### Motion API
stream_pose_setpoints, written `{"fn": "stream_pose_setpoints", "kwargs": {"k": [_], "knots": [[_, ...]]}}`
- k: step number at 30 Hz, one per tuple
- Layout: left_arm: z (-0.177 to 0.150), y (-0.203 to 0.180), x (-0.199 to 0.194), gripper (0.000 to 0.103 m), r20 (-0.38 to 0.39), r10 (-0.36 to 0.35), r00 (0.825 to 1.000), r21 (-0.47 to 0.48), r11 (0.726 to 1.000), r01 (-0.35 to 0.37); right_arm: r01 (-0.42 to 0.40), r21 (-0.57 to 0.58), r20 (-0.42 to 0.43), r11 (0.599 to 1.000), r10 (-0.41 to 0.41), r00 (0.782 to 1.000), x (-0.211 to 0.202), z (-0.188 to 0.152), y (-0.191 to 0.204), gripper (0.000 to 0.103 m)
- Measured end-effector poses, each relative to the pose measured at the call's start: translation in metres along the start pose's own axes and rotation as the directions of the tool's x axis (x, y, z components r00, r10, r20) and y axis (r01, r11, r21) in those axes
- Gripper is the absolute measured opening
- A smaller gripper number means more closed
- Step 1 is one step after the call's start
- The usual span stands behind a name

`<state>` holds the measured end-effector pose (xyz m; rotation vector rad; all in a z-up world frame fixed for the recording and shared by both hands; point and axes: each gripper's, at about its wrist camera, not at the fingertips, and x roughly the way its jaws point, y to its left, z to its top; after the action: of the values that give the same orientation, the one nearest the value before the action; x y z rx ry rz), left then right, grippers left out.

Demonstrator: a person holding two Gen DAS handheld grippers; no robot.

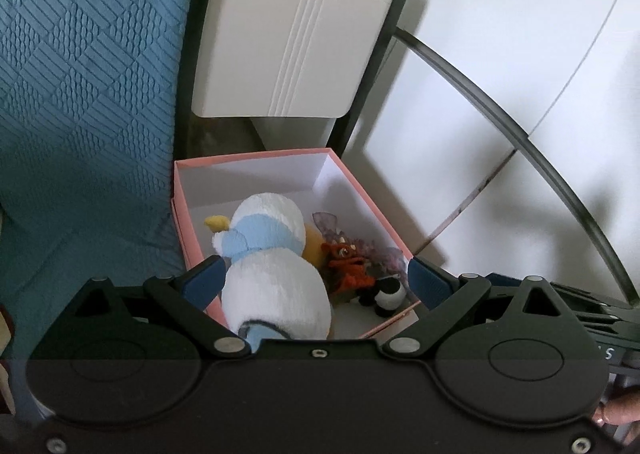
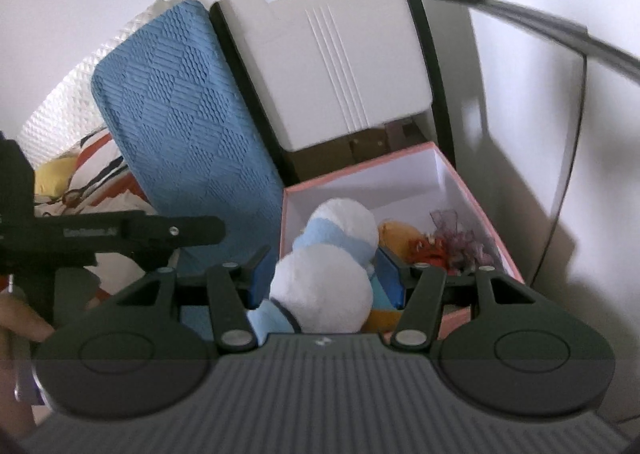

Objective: Organize objects
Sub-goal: 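Withdraw both open tools up and away from the pink box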

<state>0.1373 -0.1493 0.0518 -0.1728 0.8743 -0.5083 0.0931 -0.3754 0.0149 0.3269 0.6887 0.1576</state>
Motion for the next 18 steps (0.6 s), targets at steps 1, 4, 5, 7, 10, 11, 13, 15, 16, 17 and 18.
{"fn": "stream_pose_setpoints", "kwargs": {"k": [1,4,5,7,10,11,13,15,16,17,18], "knots": [[-0.004,0.0,0.0,0.098,0.0,-0.005,1.0,-0.001,1.0,0.005,0.002,0.006,-0.005,1.0,-0.002,1.0,0.0,-0.003,-0.001,0.058],[-0.017,0.002,0.0,0.098,-0.01,-0.002,1.0,-0.018,1.0,0.002,0.027,-0.006,-0.014,1.0,-0.027,1.0,0.001,-0.011,-0.002,0.058],[-0.021,0.003,0.0,0.098,-0.012,0.0,1.0,-0.019,1.0,-0.001,0.028,-0.007,-0.017,1.0,-0.029,0.999,0.002,-0.013,-0.002,0.058],[-0.026,0.004,0.0,0.098,-0.016,0.01,1.0,-0.019,1.0,-0.011,0.031,0.0,-0.021,1.0,-0.031,0.999,0.002,-0.018,-0.003,0.058],[-0.034,0.004,-0.002,0.1,-0.016,0.013,1.0,-0.024,1.0,-0.014,0.042,0.008,-0.023,0.999,-0.042,0.999,0.003,-0.025,-0.006,0.058],[-0.037,0.004,-0.003,0.1,-0.014,0.009,1.0,-0.026,1.0,-0.009,0.045,0.01,-0.022,0.999,-0.045,0.999,0.003,-0.027,-0.007,0.058],[-0.041,0.005,-0.005,0.103,-0.014,0.002,1.0,-0.033,0.999,-0.002,0.063,0.012,-0.015,0.998,-0.063,0.998,0.002,-0.031,-0.01,0.058],[-0.045,0.004,-0.005,0.103,-0.011,0.003,1.0,-0.033,0.999,-0.003,0.079,0.013,-0.009,0.997,-0.078,0.997,0.0,-0.034,-0.012,0.06],[-0.047,0.004,-0.006,0.103,-0.009,0.007,1.0,-0.029,1.0,-0.007,0.08,0.011,-0.007,0.997,-0.08,0.997,0.0,-0.036,-0.013,0.069],[-0.049,0.002,-0.006,0.103,-0.003,0.013,1.0,-0.02,1.0,-0.013,0.078,0.01,0.0,0.997,-0.078,0.997,-0.001,-0.037,-0.013,0.084],[-0.052,0.001,-0.006,0.103,0.008,0.022,1.0,-0.013,1.0,-0.022,0.078,0.006,0.012,0.997,-0.078,0.997,-0.001,-0.039,-0.013,0.089]]}}
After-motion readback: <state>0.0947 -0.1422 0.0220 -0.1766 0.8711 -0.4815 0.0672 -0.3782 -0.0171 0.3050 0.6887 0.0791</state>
